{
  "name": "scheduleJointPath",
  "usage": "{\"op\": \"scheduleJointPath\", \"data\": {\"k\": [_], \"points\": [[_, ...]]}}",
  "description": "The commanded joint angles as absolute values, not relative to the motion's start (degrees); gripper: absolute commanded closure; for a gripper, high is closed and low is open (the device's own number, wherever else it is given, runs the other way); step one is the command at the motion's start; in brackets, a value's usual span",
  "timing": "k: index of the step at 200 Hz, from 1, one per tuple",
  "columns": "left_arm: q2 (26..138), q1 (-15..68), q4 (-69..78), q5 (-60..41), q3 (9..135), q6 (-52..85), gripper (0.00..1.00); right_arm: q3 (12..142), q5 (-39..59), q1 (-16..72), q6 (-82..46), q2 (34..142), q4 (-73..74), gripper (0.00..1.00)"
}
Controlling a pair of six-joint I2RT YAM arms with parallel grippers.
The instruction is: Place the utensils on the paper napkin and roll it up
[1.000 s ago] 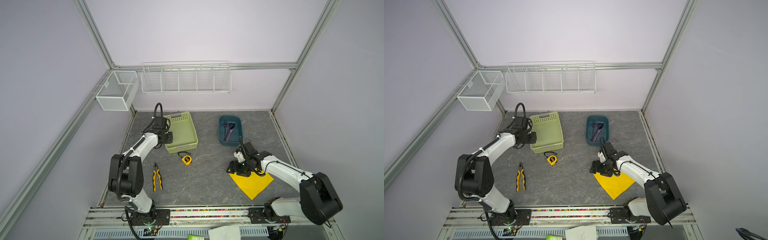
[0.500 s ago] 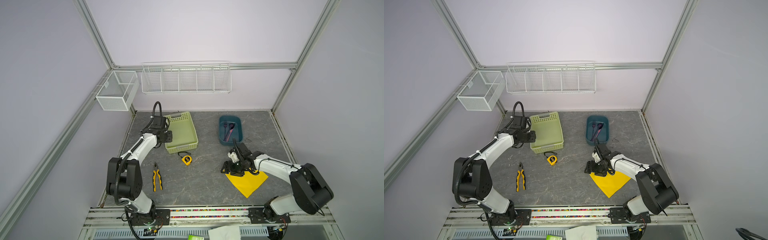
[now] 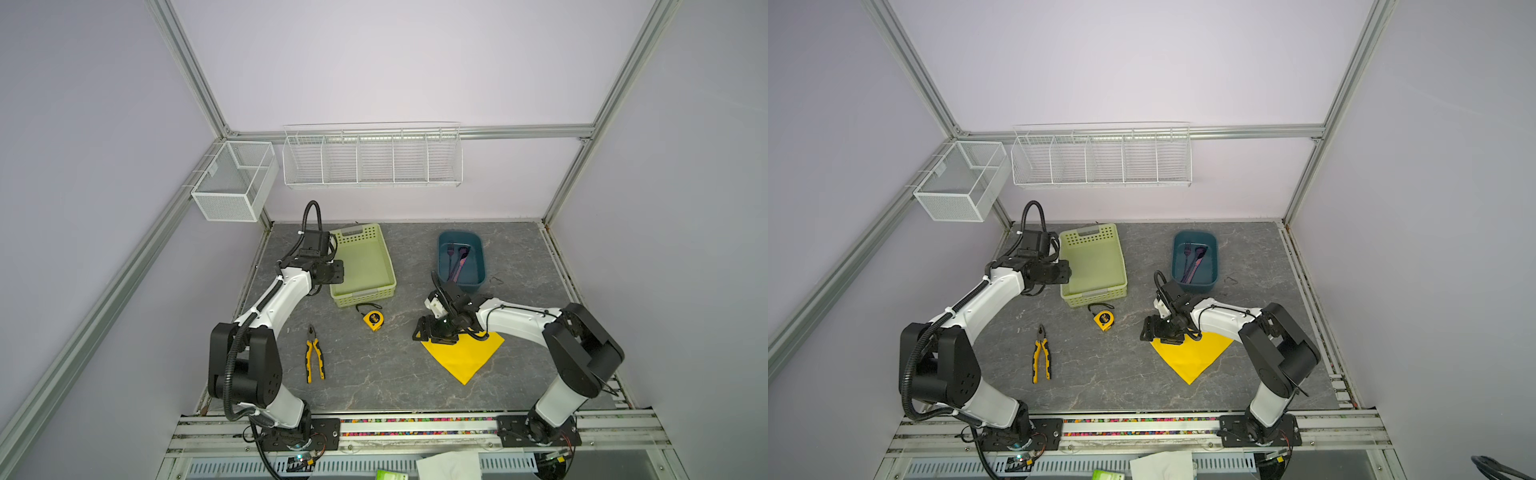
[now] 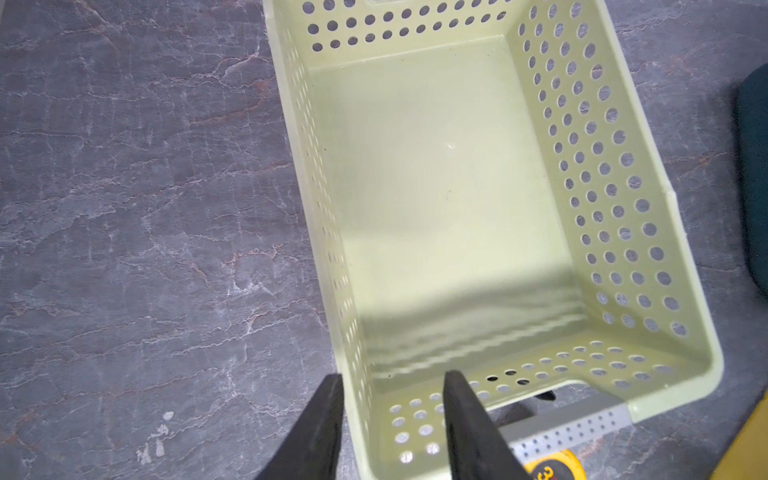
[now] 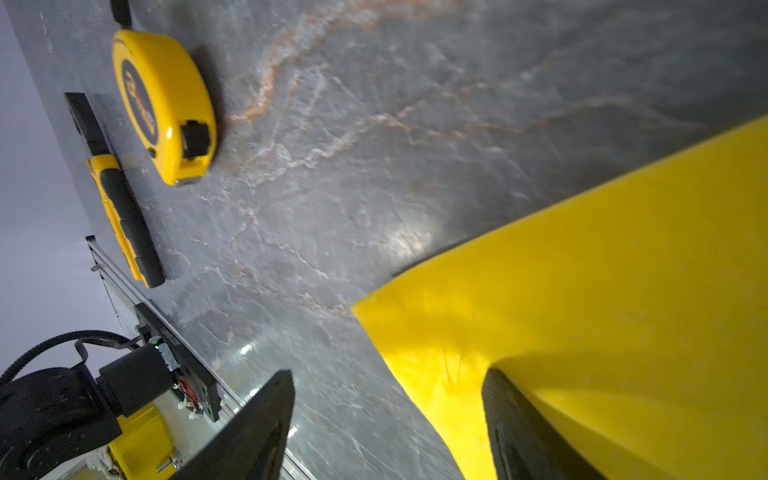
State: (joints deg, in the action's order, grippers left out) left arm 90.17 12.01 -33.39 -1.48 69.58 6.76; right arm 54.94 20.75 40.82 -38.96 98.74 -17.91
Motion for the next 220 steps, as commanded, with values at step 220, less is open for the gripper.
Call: {"op": "scheduleJointPath", "data": {"k": [220], "points": [[83.2,12.0,-40.1,-4.5,72.0,3.8,0.55,65.9,18.3,47.0,-46.2,108.6,-17.3,0.25]]}}
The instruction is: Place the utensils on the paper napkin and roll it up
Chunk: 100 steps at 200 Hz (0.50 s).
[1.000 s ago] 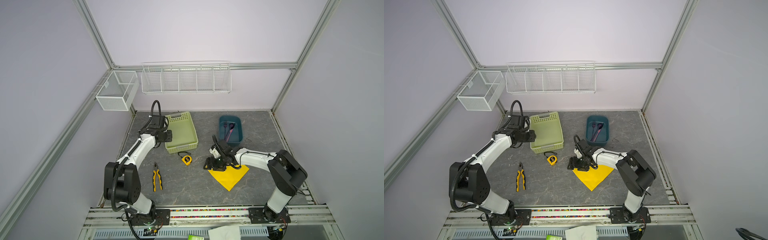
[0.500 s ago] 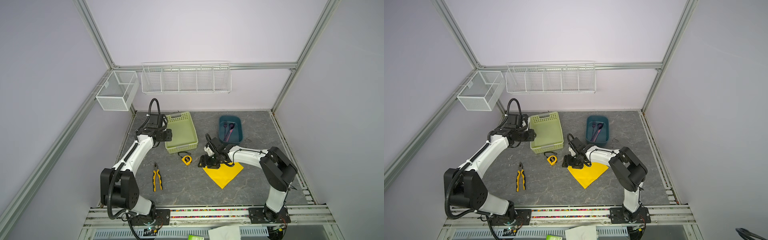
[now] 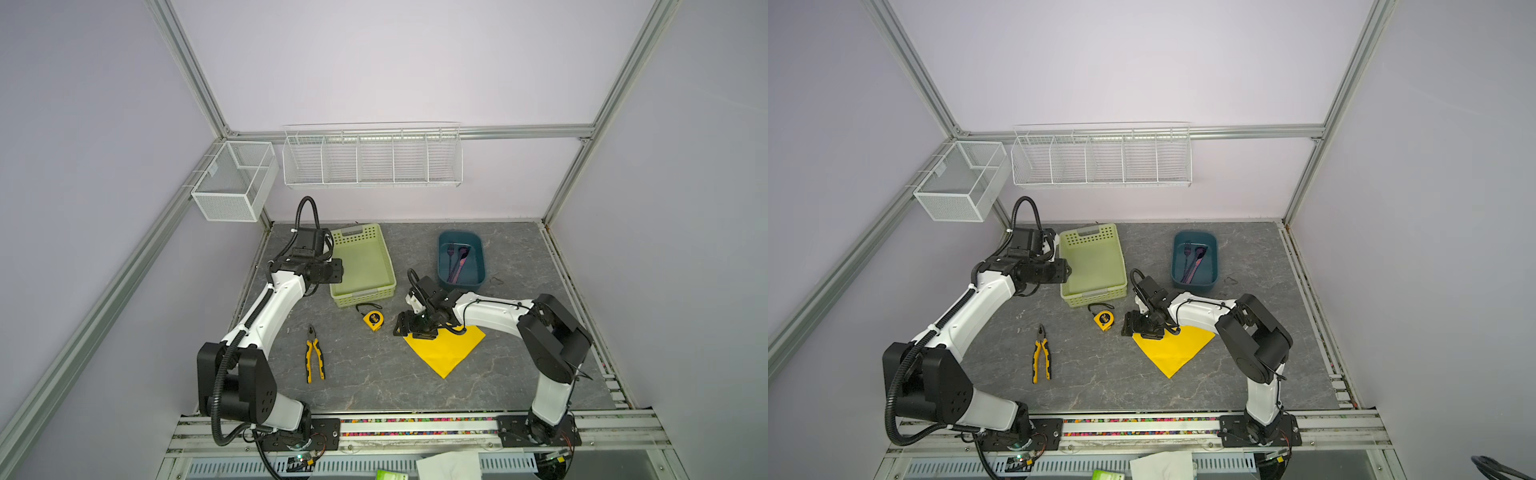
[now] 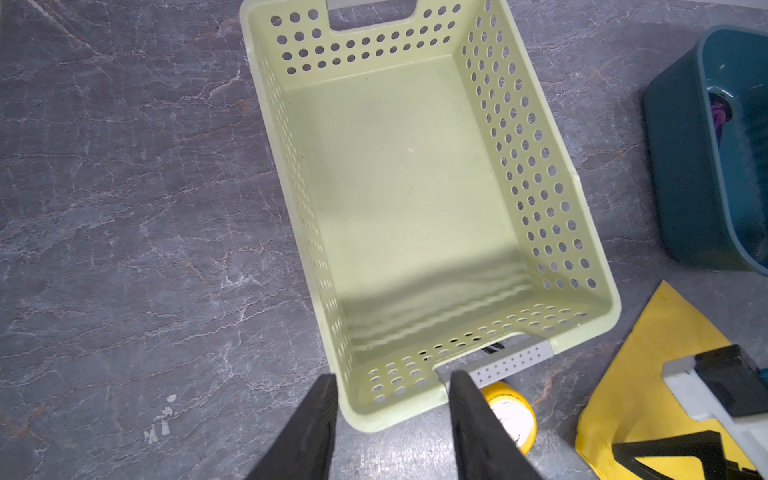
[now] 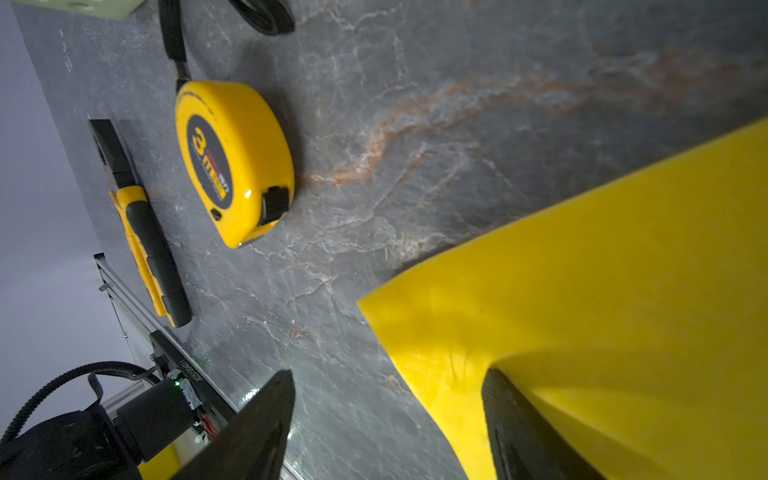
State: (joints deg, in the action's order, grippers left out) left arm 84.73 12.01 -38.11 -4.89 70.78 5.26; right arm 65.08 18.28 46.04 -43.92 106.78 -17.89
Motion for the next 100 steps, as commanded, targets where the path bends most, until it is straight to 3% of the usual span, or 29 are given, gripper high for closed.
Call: {"op": "scheduleJointPath", "data": {"k": [1,100], "points": [[83.3,12.0,-40.1,-4.4,72.0,3.8,0.55,65.9,18.2,46.9,-46.2,108.6,-17.3,0.25],[82.6,12.0,-41.1,-4.7,72.7,3.2,0.54,67.6,18.8,47.1,-47.4,108.9,-15.8,0.24]]}}
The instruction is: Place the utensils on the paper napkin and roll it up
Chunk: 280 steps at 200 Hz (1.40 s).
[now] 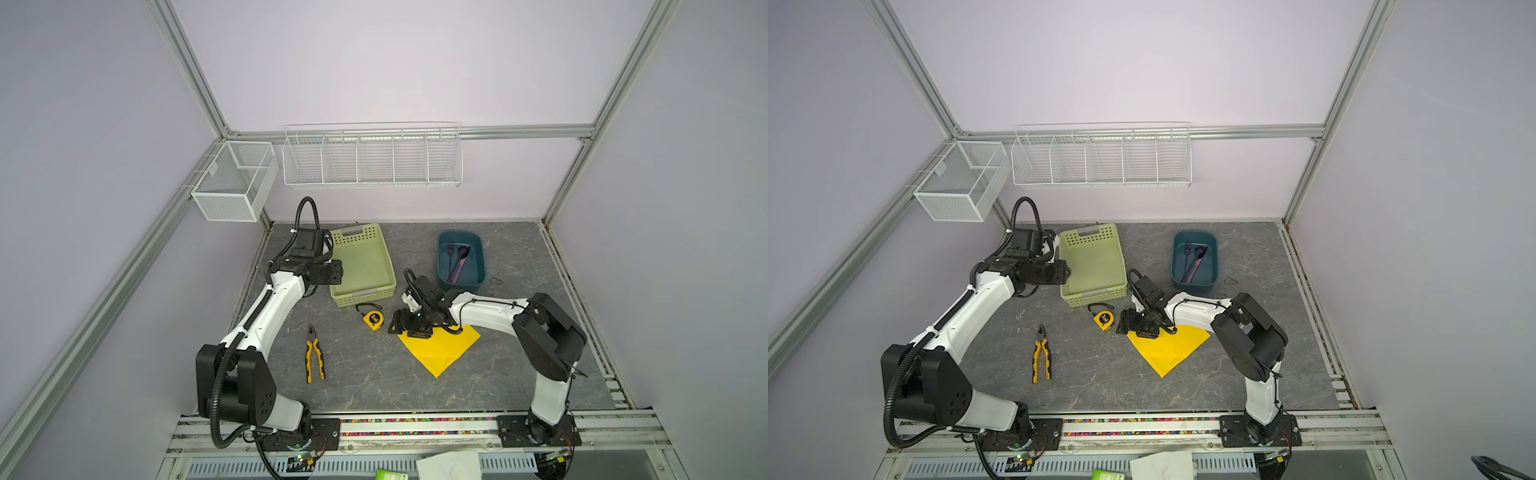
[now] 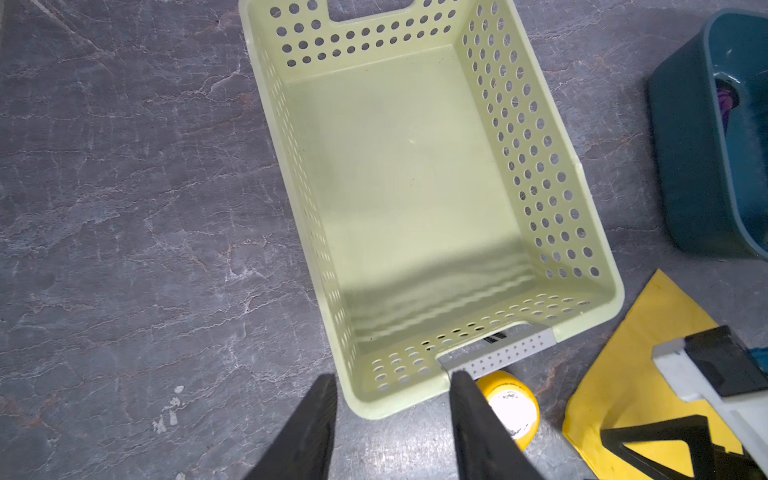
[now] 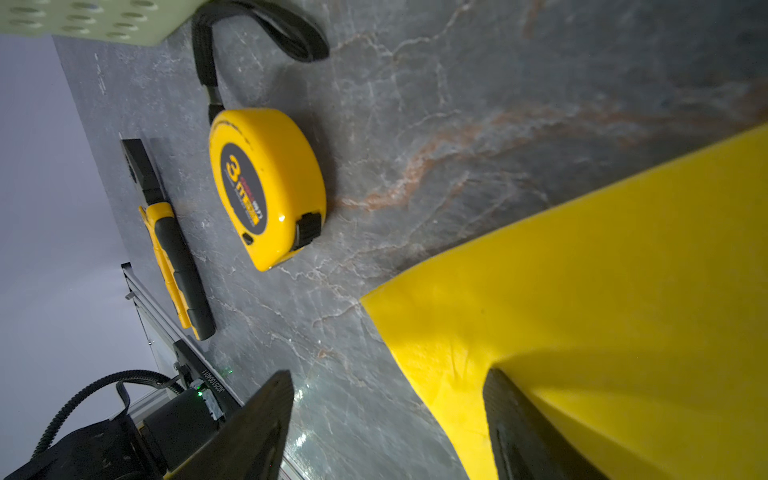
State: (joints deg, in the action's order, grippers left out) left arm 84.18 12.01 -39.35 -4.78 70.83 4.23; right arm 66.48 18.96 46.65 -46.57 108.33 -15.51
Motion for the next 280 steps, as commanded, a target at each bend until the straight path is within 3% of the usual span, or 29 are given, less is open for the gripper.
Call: {"op": "scheduleJointPath", "data": {"k": [1,87,156,179,225,280], "points": [[82.6,12.0,-41.1,-4.7,72.8,3.2,0.54,67.6,18.9,47.1,-47.4,108.8,-15.9,0.24],[81.1,12.0,-42.5,-7.1,75.9,2.0,0.51,76.4,15.8,44.1,-40.9,101.3,-28.3,0.21],[79.6,12.0,-38.2,-6.9,73.0,-1.3,0.51,83.7,7.7,34.8,-33.9,98.7,-39.8,0.24],[79.9,12.0,-37.1,-6.6,72.3,-1.9,0.51,86.2,5.4,30.8,-32.6,100.2,-41.5,0.31],[78.4,12.0,-33.6,-7.0,68.9,-2.7,0.52,84.8,14.1,22.2,-34.1,102.8,-30.9,0.40],[75.3,12.0,-32.6,-4.5,66.2,-5.2,0.50,88.7,15.4,15.2,-38.3,110.0,-26.1,0.55]]}}
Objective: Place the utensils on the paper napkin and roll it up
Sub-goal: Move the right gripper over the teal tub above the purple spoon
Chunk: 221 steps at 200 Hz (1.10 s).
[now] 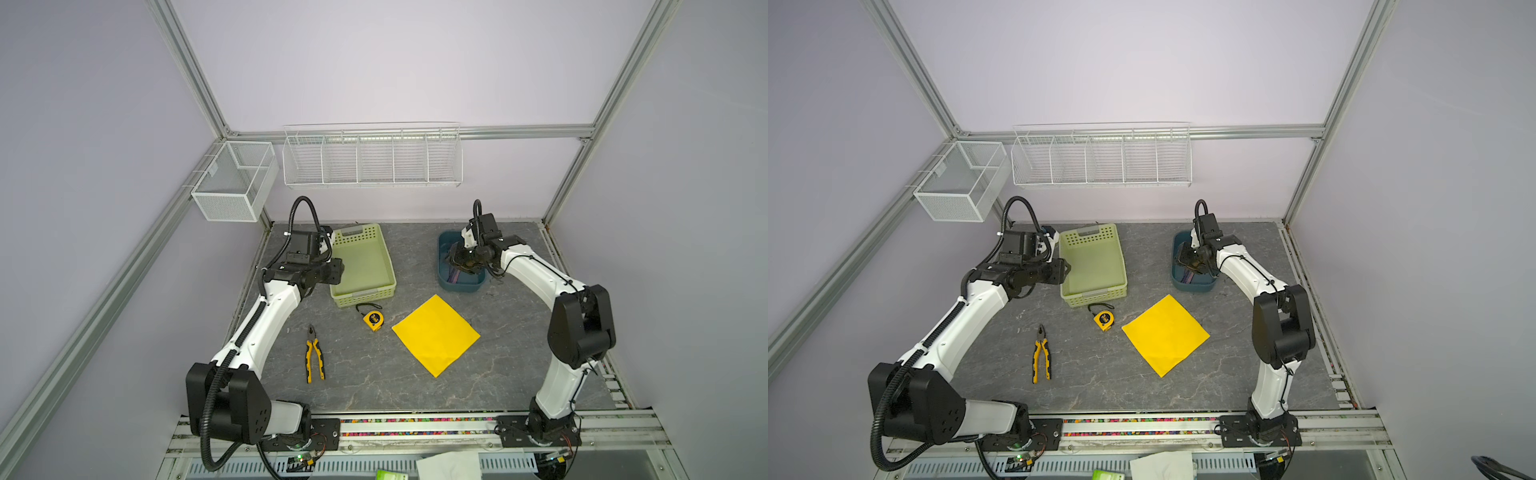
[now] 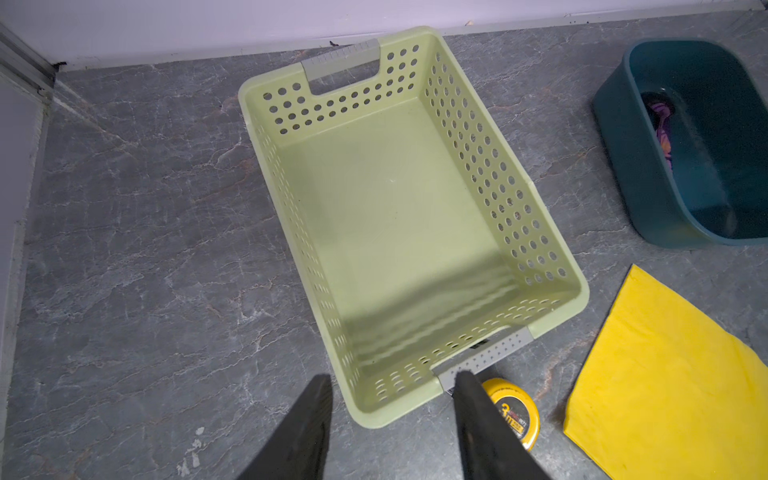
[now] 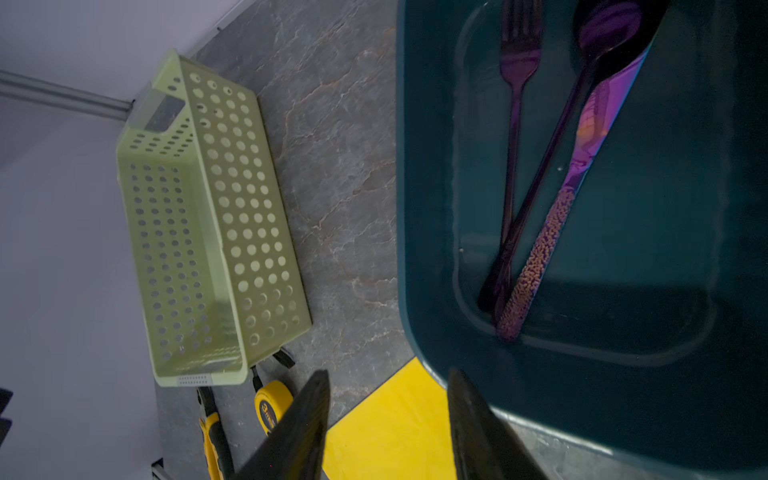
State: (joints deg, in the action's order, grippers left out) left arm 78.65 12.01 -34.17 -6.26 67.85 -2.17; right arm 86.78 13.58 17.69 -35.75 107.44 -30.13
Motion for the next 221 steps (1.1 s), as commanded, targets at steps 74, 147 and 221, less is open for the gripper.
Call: {"op": "scheduleJointPath", "data": {"k": [74,147,221], "points": [[73.0,12.0,-31.4,-5.4,64.8,-3.3,0.51,97.8,17.3,8.7,-38.2,121.0,-27.9,0.64],[72.0,12.0,-30.5,-6.0,64.0,-4.2,0.52,103.4,17.7,7.6,-38.5,128.4,-29.1,0.69],[72.3,12.0,-30.1,-8.3,64.1,-3.6,0.52,107.9,17.6,7.2,-39.0,133.6,-30.2,0.73]]}}
